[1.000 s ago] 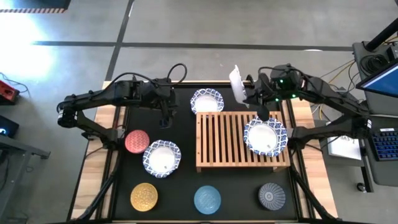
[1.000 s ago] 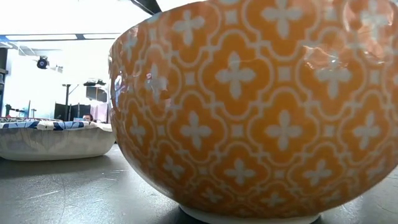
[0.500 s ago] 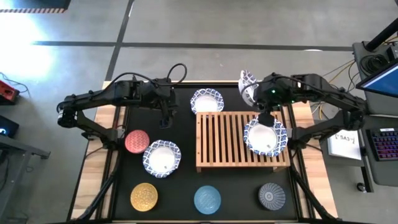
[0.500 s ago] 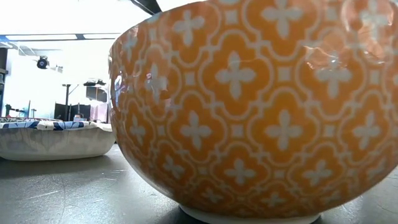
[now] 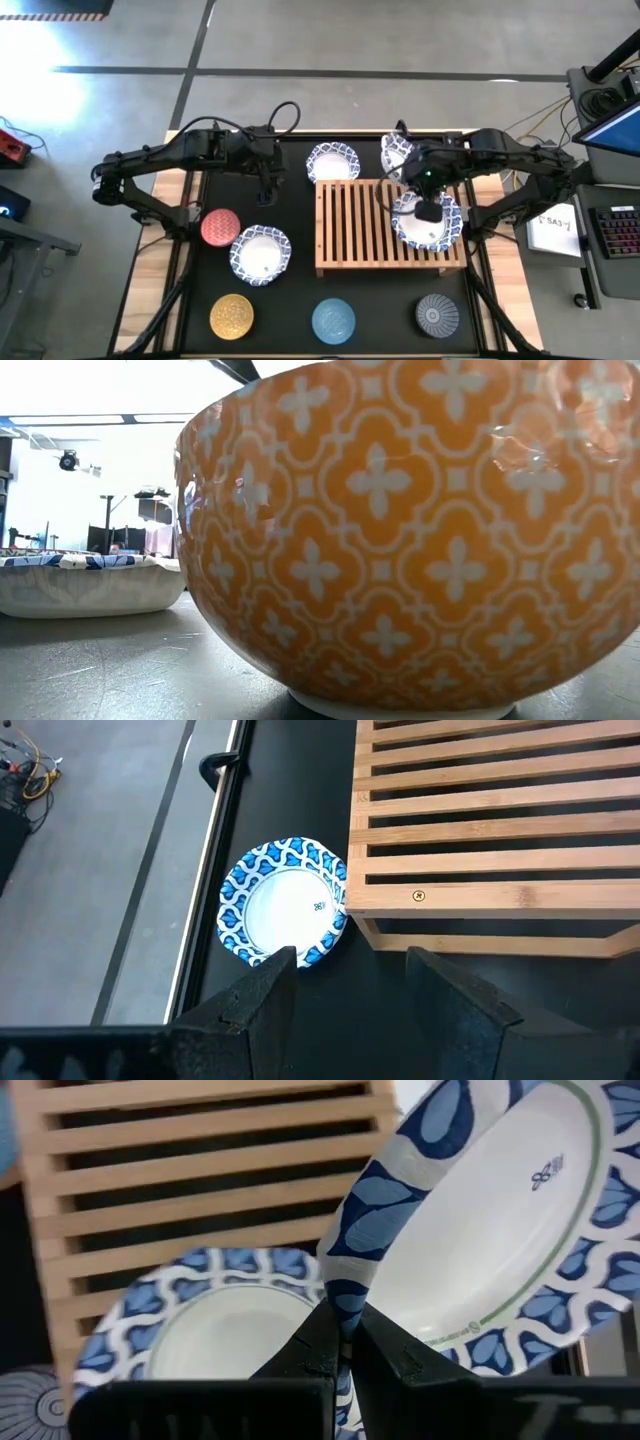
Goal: Place and stack bowls onto a shelf
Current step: Stack the top right big white and blue bowl on top of the big white and blue bowl
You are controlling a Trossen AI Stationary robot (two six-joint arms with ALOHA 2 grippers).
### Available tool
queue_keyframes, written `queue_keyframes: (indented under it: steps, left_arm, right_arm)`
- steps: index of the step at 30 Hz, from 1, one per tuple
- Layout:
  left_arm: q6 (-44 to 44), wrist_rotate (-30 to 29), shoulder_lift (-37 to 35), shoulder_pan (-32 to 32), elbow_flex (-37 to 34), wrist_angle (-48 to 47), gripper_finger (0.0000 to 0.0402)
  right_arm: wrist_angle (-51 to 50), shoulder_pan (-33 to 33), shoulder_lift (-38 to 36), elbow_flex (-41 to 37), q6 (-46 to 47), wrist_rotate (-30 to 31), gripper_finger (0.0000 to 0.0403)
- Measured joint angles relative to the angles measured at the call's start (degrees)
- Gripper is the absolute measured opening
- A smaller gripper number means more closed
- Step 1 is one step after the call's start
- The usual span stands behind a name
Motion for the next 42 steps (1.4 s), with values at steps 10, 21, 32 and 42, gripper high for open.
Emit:
queue_keyframes:
  steps: [10, 21, 32, 42]
  left_arm:
    - [-3.31, 0.0, 0.0, 0.01, 0.0, 0.0, 0.0174]
    - [-5.84, -0.09, 0.0, 0.01, 0.0, 0.0, 0.0174]
    - [-7.29, -0.12, 0.0, -0.01, -0.66, 0.01, 0.0174]
    - [-9.23, -0.11, -0.01, 0.0, -4.44, 1.08, 0.0174]
  right_arm:
    - [-0.06, 8.48, 0.61, 2.5, -0.13, 0.51, 0.0009]
    - [-0.09, 18.5, 0.25, 2.61, -0.68, 0.48, 0.0009]
    - [-0.06, 27.6, 0.54, 2.28, -8.47, 1.42, 0.0009]
    - [-0.05, 28.97, 0.91, 2.21, -32.57, 26.83, 0.0009]
